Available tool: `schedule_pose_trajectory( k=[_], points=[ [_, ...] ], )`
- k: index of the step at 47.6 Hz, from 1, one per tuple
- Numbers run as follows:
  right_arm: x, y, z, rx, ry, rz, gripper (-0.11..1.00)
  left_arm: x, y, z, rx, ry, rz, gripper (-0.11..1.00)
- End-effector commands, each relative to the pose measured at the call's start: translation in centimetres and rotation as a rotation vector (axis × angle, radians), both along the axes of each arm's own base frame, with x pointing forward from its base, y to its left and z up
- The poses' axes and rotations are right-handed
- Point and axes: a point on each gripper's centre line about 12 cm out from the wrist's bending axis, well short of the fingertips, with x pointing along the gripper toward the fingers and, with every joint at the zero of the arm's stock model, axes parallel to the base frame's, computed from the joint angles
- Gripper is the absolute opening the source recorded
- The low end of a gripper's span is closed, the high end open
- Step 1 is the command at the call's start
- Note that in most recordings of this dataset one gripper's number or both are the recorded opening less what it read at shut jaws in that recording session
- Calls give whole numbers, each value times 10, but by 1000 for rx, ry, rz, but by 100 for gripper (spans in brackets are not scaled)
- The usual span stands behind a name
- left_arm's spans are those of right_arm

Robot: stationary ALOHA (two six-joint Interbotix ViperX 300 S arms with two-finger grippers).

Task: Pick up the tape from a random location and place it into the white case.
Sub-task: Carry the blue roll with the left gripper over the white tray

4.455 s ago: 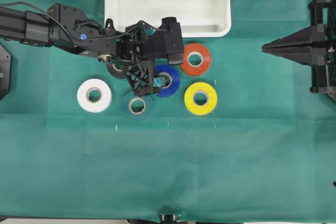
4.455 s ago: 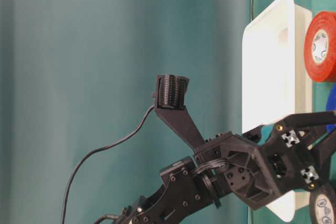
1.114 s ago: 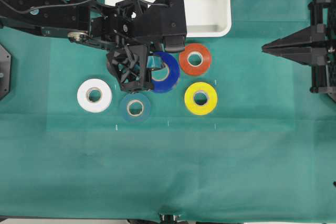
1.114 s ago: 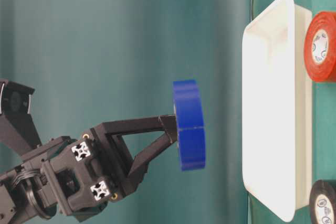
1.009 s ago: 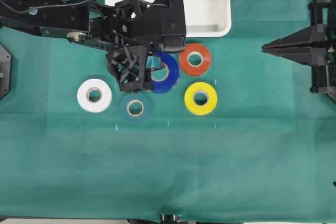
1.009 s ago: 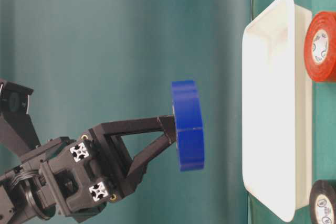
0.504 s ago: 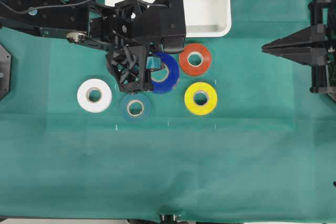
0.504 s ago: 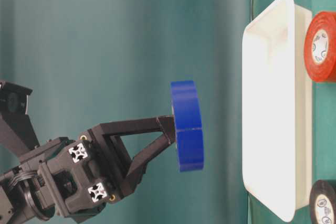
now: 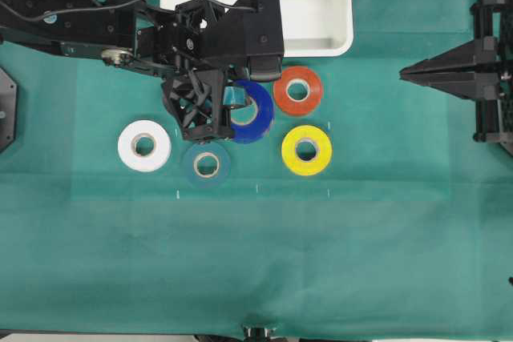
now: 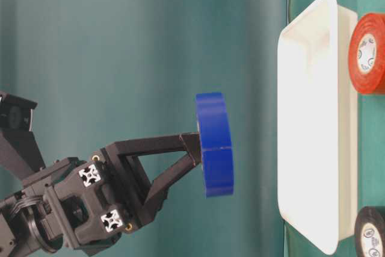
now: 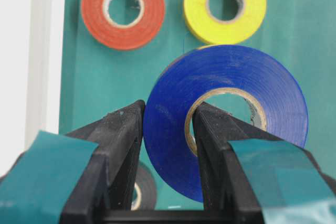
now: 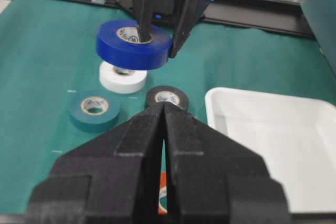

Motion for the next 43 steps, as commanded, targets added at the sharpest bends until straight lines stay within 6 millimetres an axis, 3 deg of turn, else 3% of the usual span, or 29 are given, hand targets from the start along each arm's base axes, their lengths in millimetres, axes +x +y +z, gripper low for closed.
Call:
schedule_pose_trajectory(
  k=[1, 27, 43],
  points=[
    [2, 0, 5, 3, -12, 1, 0, -1, -1, 25, 1, -66, -2, 26],
    [2, 0, 5, 3, -12, 1, 0, -2, 3, 25, 3, -66, 6, 26],
    [2, 0, 4, 3, -9, 1, 0, -7, 40, 25, 17, -67, 86, 26]
  ],
)
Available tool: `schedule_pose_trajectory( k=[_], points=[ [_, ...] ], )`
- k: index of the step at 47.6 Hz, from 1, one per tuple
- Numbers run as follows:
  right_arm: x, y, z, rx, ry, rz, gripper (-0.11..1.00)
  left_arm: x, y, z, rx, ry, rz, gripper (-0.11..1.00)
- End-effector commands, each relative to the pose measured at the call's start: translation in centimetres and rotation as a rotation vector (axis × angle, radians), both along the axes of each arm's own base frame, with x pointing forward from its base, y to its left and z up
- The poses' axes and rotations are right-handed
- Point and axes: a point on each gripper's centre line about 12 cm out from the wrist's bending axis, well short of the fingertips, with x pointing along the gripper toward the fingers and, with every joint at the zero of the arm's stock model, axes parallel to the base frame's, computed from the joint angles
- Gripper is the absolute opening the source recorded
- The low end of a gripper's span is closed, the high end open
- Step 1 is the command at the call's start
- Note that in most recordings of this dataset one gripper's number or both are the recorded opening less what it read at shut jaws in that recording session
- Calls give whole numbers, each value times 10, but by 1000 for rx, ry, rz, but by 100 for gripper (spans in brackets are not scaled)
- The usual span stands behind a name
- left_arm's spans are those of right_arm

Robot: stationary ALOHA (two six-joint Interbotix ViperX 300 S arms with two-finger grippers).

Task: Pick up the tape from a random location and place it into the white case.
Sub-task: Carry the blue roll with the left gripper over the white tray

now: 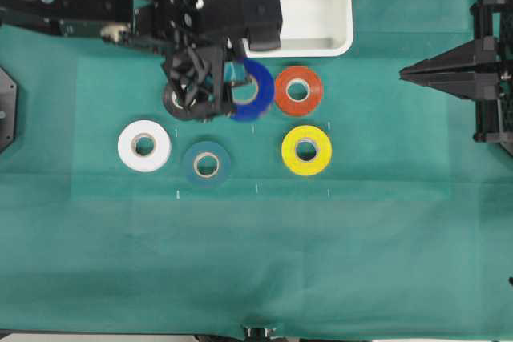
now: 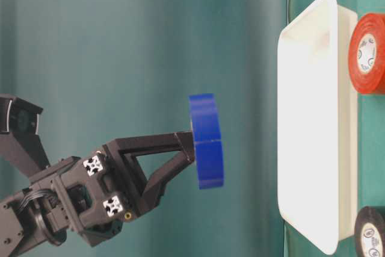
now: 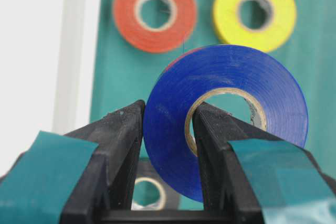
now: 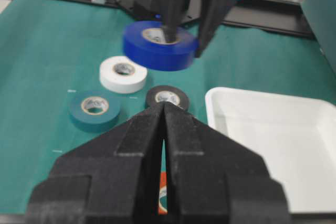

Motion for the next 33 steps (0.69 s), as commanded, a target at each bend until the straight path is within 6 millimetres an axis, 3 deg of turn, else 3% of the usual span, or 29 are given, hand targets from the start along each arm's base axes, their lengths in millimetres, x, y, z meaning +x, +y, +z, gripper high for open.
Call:
schedule_pose_trajectory(
  k=[1, 22, 33],
  points=[
    [2, 0, 5, 2, -12, 1, 0, -5, 15, 21, 14, -56, 33, 26],
    [2, 0, 3, 2, -8, 1, 0, -22, 89, 24, 29, -60, 209, 26],
    [2, 1, 3, 0, -8, 3, 0, -31, 111, 24, 31, -61, 267, 26]
  ],
)
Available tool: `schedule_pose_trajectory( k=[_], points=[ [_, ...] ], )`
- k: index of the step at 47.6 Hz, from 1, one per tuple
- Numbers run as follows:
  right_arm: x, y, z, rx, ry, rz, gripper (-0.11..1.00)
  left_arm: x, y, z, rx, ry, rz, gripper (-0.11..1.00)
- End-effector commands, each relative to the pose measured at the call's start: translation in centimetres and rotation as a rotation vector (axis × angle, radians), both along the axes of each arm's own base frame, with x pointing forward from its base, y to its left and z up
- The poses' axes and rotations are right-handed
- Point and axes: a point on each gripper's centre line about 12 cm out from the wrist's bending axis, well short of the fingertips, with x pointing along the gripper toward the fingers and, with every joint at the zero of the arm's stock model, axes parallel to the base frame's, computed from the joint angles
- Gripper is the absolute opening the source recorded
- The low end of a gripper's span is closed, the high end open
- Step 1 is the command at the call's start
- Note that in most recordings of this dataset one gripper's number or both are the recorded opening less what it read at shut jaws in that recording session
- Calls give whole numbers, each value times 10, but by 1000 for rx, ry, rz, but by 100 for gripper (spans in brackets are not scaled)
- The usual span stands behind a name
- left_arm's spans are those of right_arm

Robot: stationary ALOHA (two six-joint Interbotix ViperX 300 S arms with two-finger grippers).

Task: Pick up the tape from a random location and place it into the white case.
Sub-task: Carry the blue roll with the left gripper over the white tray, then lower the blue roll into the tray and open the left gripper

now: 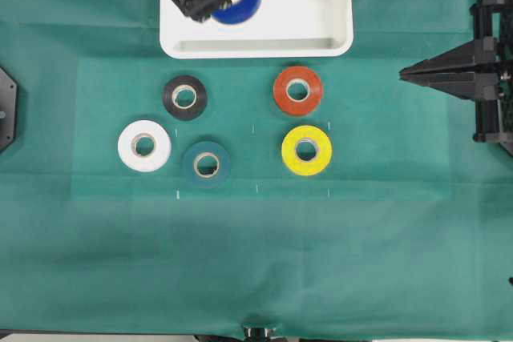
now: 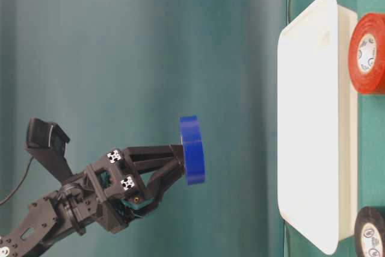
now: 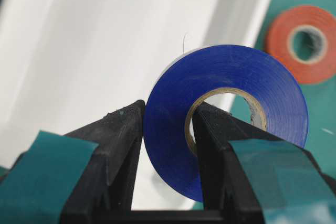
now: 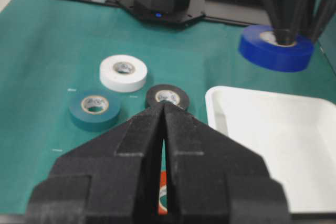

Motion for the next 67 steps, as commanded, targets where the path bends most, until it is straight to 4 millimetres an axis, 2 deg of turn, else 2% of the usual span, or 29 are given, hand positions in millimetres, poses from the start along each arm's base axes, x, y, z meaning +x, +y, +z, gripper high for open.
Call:
schedule_pose_trajectory(
  k=[1, 46, 59, 67],
  points=[
    [2, 0, 4, 0, -9, 2, 0, -5, 3, 20, 22, -51, 11, 26],
    [2, 0, 4, -4, -11, 2, 0, -6, 6, 20, 21, -51, 18, 26],
    [3, 0, 3, -6, -6, 2, 0, -7, 5, 12, 17, -41, 18, 26],
    [3, 1, 2, -5, -3, 4, 0, -6, 10, -1, 16, -38, 27, 26]
  ],
)
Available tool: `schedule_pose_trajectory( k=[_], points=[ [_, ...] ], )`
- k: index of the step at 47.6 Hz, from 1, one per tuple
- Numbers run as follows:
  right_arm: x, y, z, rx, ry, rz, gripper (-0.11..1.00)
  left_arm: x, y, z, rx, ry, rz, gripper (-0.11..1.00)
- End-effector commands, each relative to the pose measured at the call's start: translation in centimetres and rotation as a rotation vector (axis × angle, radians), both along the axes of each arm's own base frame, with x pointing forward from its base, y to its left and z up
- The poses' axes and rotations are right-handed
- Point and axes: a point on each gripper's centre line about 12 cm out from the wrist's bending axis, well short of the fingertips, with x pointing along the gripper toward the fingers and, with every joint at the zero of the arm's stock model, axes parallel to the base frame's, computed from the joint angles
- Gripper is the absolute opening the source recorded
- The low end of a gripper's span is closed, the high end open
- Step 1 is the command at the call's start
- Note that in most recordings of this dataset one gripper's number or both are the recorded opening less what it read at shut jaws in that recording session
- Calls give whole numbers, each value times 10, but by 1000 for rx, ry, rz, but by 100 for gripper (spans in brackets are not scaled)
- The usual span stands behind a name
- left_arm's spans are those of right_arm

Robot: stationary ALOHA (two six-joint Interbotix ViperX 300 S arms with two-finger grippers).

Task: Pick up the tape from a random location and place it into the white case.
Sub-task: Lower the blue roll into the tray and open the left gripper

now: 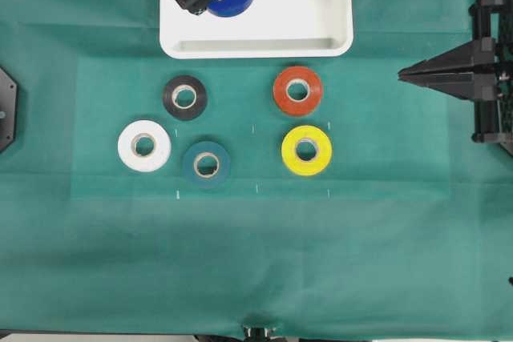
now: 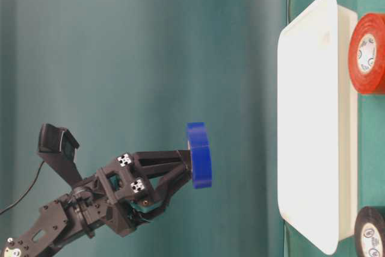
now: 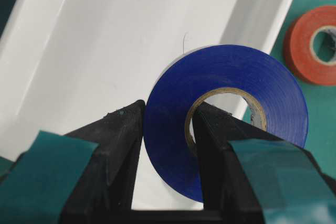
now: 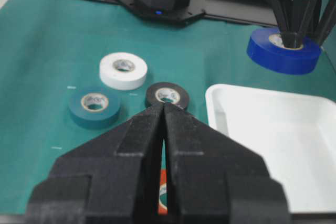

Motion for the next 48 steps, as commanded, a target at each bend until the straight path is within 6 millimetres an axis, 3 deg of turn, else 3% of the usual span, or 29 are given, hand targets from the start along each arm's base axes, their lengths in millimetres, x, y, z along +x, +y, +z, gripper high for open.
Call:
schedule_pose_trajectory(
  k=[1, 19, 31, 48],
  points=[
    [2, 0, 4, -1, -12, 2, 0, -1, 5, 7, 15, -39, 14, 26],
    [3, 0, 2, -3, -3, 2, 0, 10, 25, -51, 19, -47, 48, 26],
    [4, 0, 0, -2, 5, 2, 0, 7, 43, -73, 18, -42, 91, 26],
    [4, 0, 0, -5, 2, 2, 0, 16, 49, -108, 9, -21, 94, 26]
  ],
)
